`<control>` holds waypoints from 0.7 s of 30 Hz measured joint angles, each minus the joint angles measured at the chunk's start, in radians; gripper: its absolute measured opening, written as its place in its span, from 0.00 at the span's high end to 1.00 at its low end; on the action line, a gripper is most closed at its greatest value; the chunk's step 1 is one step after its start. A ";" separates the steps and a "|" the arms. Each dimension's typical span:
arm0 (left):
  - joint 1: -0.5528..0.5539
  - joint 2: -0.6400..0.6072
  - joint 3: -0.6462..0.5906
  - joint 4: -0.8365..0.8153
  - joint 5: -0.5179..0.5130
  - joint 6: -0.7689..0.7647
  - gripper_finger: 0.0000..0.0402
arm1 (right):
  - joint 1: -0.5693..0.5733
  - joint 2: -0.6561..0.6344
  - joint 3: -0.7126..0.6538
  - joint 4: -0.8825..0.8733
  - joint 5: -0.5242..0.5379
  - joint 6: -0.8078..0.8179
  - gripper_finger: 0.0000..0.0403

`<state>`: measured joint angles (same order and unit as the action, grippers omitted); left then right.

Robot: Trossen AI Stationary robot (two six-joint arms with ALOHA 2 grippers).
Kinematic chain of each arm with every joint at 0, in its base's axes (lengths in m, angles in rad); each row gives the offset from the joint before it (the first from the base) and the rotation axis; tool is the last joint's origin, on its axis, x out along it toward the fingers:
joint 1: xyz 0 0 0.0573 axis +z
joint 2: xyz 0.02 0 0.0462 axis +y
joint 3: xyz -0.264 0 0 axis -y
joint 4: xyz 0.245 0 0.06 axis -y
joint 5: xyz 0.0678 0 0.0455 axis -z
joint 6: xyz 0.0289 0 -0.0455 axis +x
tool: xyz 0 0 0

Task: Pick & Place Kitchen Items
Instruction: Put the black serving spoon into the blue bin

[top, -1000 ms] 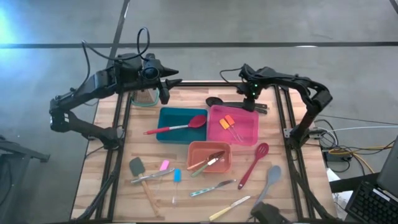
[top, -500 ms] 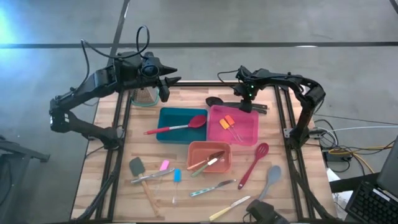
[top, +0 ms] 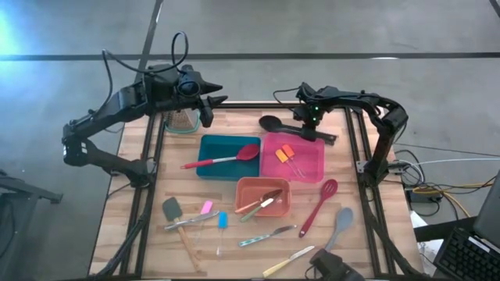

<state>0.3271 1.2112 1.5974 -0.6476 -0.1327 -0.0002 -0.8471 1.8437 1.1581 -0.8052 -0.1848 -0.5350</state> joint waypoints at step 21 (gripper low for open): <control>0.000 0.000 0.000 0.000 0.000 -0.001 0.55 | -0.004 -0.185 0.281 -0.190 -0.010 0.069 0.97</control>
<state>0.3271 1.2114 1.5974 -0.6476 -0.1329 -0.0007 -0.8513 1.6582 1.4388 -0.9955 -0.1943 -0.4659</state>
